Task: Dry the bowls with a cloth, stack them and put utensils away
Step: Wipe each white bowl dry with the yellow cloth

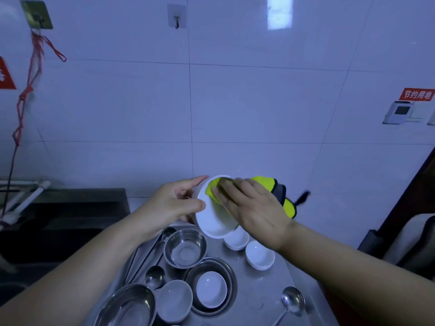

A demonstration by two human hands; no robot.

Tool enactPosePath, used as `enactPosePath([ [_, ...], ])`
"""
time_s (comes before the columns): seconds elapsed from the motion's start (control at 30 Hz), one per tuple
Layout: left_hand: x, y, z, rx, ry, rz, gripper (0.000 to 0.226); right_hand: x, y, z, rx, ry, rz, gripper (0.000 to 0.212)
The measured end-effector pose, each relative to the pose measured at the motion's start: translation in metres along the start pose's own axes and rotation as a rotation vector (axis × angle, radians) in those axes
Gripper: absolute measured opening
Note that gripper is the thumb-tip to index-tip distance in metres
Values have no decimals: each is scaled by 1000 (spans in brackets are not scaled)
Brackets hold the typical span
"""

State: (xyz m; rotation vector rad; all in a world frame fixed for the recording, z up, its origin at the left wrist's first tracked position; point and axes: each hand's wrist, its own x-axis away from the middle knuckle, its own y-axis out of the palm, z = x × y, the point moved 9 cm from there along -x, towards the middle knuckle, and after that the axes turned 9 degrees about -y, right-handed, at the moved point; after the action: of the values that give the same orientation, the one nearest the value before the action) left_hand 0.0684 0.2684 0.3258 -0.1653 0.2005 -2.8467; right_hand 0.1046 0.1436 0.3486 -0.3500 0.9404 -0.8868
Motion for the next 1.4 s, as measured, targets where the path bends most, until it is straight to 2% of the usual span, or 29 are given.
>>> enactPosePath([
  [0.1, -1, 4, -4, 45, 17, 12, 78, -9, 3, 2, -243, 251, 29, 41],
  [0.17, -1, 3, -4, 92, 45, 42, 78, -8, 14, -4, -525, 363, 39, 60],
  [0.23, 0, 0, -2, 129, 67, 61, 71, -4, 27, -17, -744, 396, 14, 82],
  [0.3, 1, -4, -3, 149, 71, 68, 69, -1, 32, -26, -785, 304, -26, 86],
  [0.37, 3, -8, -6, 117, 50, 76, 73, 5, 34, -28, -684, 121, -69, 71],
  [0.43, 2, -7, -10, 75, 18, 61, 76, 12, 32, -23, -455, -87, -77, 37],
  [0.47, 1, -6, -11, 62, -3, 46, 76, 14, 26, -22, -321, -195, -56, 29],
  [0.57, -3, 2, -13, 10, -64, -26, 78, 7, 8, -15, -5, -400, 69, 23],
  [0.67, -3, 10, -10, -4, -86, -110, 77, -5, -6, -11, 54, -407, 218, 30],
  [0.77, -4, 1, -6, -4, -64, -37, 69, -4, 1, -9, 83, -276, 203, 28],
  [0.83, -5, -8, -6, 54, -40, 57, 71, 0, 12, -2, -15, -54, 134, 33],
  [0.97, -5, -14, -14, 167, -14, 171, 64, 11, 40, -15, -345, 348, 26, 58],
  [1.07, -5, -12, -25, 204, -19, 216, 58, 13, 60, -32, -766, 565, 41, 72],
  [1.13, -4, -11, -27, 223, -3, 228, 56, 10, 67, -41, -967, 662, 63, 80],
  [1.2, -4, -10, -25, 247, 15, 210, 55, 6, 58, -43, -980, 687, 122, 76],
  [1.3, 0, -8, -16, 215, 23, 141, 55, 5, 39, -40, -789, 510, 142, 67],
  [1.4, 2, -11, -13, 88, -31, 71, 69, 10, 35, -49, -450, 85, 46, 42],
])
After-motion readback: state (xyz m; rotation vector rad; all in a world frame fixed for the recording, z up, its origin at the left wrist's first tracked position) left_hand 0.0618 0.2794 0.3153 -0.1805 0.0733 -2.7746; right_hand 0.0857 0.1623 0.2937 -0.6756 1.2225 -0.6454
